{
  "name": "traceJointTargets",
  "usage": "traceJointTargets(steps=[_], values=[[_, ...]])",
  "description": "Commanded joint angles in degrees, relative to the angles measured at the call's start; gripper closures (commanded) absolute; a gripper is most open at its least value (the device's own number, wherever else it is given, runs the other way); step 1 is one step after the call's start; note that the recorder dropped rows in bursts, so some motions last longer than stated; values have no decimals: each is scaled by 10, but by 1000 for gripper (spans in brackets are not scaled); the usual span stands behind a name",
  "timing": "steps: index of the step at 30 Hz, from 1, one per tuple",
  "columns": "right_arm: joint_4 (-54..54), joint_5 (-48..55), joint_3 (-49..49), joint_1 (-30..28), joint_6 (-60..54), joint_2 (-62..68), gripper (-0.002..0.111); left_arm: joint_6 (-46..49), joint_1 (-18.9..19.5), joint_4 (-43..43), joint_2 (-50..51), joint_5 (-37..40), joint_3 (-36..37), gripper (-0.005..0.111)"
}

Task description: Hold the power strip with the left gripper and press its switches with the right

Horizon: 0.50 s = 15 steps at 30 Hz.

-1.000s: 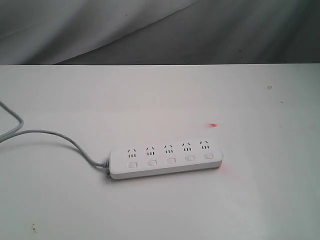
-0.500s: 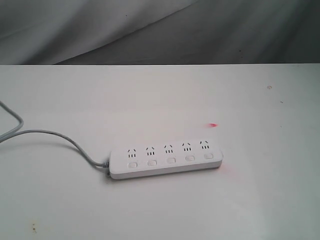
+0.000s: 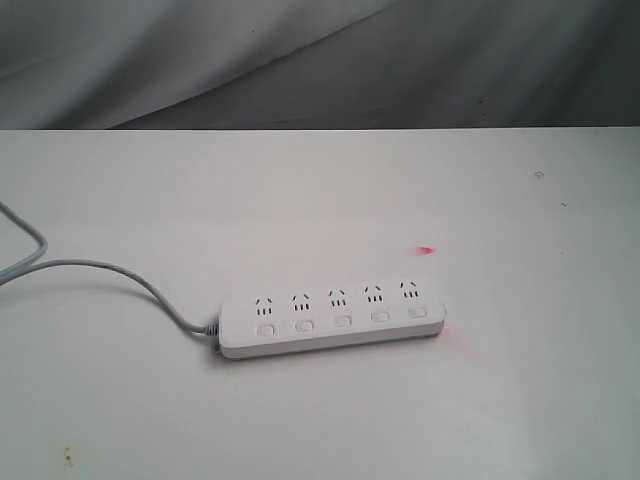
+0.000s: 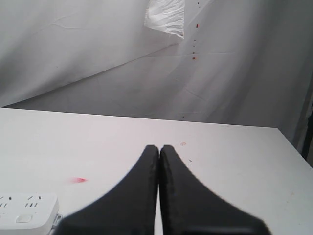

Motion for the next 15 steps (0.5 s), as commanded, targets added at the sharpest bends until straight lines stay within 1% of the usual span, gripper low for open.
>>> traceJointTargets(steps=[1, 15], values=[[-5, -4, 3, -4, 1, -2, 108, -7, 1, -2, -5, -10, 15, 106], [-5, -4, 3, -4, 1, -2, 108, -7, 1, -2, -5, -13, 15, 106]])
